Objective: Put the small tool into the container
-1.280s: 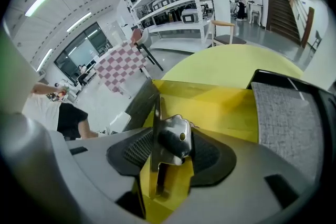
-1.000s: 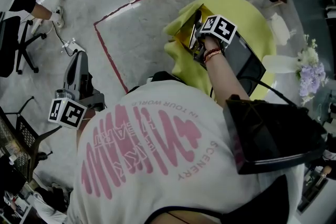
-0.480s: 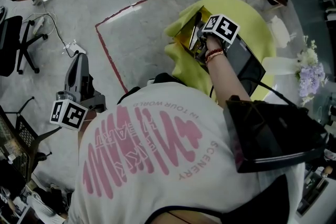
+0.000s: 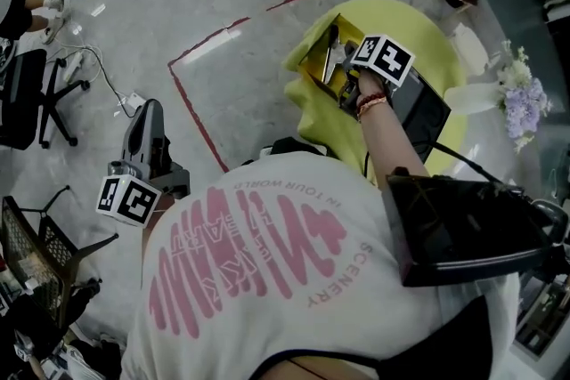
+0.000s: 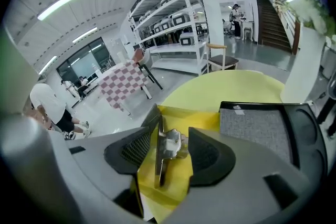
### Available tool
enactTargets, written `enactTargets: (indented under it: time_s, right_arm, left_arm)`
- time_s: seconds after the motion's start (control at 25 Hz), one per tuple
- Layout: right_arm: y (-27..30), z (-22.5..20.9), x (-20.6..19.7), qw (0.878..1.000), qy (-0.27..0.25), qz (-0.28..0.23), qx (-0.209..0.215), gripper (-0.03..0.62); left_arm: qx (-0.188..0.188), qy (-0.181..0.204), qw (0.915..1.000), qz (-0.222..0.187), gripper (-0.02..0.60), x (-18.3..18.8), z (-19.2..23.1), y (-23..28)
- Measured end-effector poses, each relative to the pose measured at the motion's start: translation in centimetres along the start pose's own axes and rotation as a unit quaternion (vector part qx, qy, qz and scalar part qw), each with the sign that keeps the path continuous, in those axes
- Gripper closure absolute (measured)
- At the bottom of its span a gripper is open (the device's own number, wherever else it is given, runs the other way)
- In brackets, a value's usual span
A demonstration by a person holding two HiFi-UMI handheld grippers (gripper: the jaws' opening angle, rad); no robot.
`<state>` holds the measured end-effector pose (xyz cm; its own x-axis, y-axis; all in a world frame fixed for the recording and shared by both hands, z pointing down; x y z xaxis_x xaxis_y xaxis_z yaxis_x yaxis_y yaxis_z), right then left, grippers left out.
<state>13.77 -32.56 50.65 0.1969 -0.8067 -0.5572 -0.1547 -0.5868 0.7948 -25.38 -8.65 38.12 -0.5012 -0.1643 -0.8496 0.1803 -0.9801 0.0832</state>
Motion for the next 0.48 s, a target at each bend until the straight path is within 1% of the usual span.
enactTargets:
  time_s: [0.04,0.08,0.16,0.24,0.28,0.36,0.48]
  right_arm:
    - [-0.6,0.0,-0.3,1.000,0.002,-0.004,0.002,0.377]
    - [-1.2,0.0,-0.5,1.000,0.004,-0.007,0.004,0.403]
    - [-2.6,0.3,-1.0,1.000,0.009,-0.017,0.013,0.483]
    - [-4.2,0.9,-1.4,0.999,0.016,-0.029,0.025,0.510]
    - [-5.1,1.1,-1.7,0.999,0.017,-0.035,0.032,0.542]
    - [-6.8,1.7,-2.2,0.998,0.014,-0.045,0.051,0.561]
    - [-9.6,2.8,-3.3,0.993,0.009,-0.061,0.098,0.581]
  left_arm:
    - [-0.004,0.002,1.0000,-0.001,0.574,0.3,-0.1,-0.3]
    - [-0.007,0.003,1.0000,-0.002,0.574,0.6,-0.2,-0.7]
    - [-0.014,0.003,0.9999,0.000,0.574,1.0,-0.3,-1.3]
    - [-0.024,0.005,0.9997,0.004,0.574,1.1,-0.5,-1.8]
    - [-0.030,0.005,0.9995,0.007,0.574,1.2,-0.7,-1.9]
    - [-0.041,0.008,0.9991,0.009,0.574,1.3,-1.5,-2.3]
    - [-0.060,0.013,0.9981,0.011,0.574,1.2,-2.6,-3.1]
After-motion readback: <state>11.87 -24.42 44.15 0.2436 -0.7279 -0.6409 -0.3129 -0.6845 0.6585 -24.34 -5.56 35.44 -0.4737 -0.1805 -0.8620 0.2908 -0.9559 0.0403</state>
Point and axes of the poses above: the fingertips, and each gripper's own axes: y forward along the fingers, z to its left, x out of its top, the point moved 3 cm from there along -y, backward along the fingers, and after that the axes turned 2 degrees about z, right-handed, at the moved point
